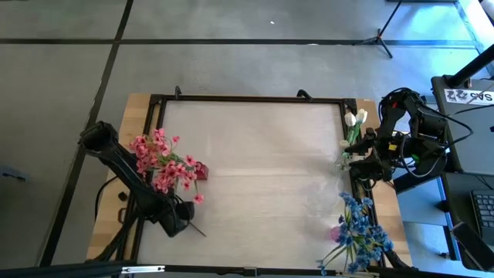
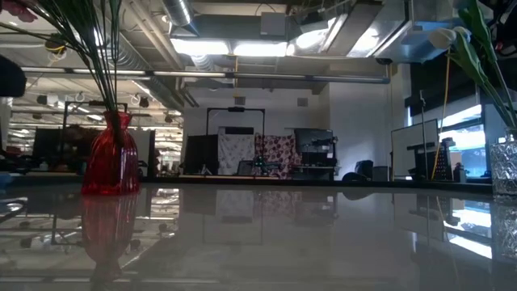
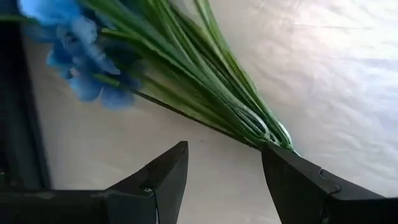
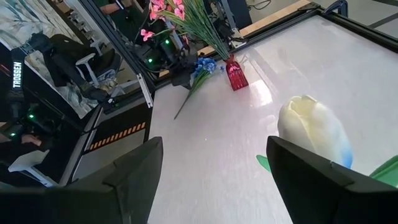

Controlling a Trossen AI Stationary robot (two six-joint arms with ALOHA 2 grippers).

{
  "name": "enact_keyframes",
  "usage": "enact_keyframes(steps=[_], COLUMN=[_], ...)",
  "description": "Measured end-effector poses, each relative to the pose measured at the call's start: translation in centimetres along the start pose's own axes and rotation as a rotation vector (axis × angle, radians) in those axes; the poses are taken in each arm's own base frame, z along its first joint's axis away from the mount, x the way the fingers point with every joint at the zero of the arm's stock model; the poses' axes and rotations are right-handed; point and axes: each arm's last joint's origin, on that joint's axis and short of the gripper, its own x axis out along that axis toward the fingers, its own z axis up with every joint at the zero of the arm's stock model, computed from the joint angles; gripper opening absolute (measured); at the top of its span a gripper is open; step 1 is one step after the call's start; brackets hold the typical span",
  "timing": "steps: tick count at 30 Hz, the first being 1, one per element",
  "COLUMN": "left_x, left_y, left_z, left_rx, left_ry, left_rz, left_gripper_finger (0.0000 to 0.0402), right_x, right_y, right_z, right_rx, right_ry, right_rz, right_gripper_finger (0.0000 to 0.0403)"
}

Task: Sort flowers into vase by color
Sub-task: Put the blue flowers into the violet vase

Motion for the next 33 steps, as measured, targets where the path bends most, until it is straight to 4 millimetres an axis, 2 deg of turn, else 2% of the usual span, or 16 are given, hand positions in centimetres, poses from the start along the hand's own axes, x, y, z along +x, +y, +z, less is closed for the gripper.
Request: enact_keyframes(steps=[4, 7, 12, 16, 18, 23, 29, 33], left_x=[0.8, 1.3, 1.4, 1.4, 1.3, 0.0, -2.8, -2.7], left_y=[-0.4, -0.7, -0.9, -1.1, -1.1, -1.5, -2.0, -1.2], left_z=[0.4, 0.7, 0.7, 0.0, -0.4, -2.0, -4.5, -4.3], left_rx=[-0.028, -0.030, -0.016, 0.024, 0.040, 0.104, 0.337, 0.215], left_ry=[0.020, 0.038, 0.057, 0.120, 0.146, 0.216, 0.285, 0.216], left_rz=[-0.036, -0.059, -0.079, -0.106, -0.123, -0.181, -0.298, -0.279], left_gripper_finger=[0.0199, 0.0183, 0.0108, 0.0033, 0.0009, 0.0005, 0.0003, 0.0008], right_x=[0.0, 0.0, 0.0, 0.0, 0.0, 0.0, 0.0, 0.0], right_y=[0.0, 0.0, 0.0, 0.0, 0.0, 0.1, 0.0, 0.0], right_z=[0.0, 0.0, -0.1, -0.2, -0.2, -0.2, -0.3, -0.3], right_rx=[-0.003, -0.003, -0.003, -0.003, -0.003, -0.003, -0.009, -0.013], right_ry=[0.001, 0.001, 0.037, 0.051, 0.051, 0.068, 0.079, 0.077], right_rz=[-0.001, -0.002, 0.011, 0.016, 0.016, 0.022, 0.021, 0.019], right_gripper_finger=[0.0287, 0.0287, 0.0287, 0.0287, 0.0287, 0.0287, 0.0287, 0.0287])
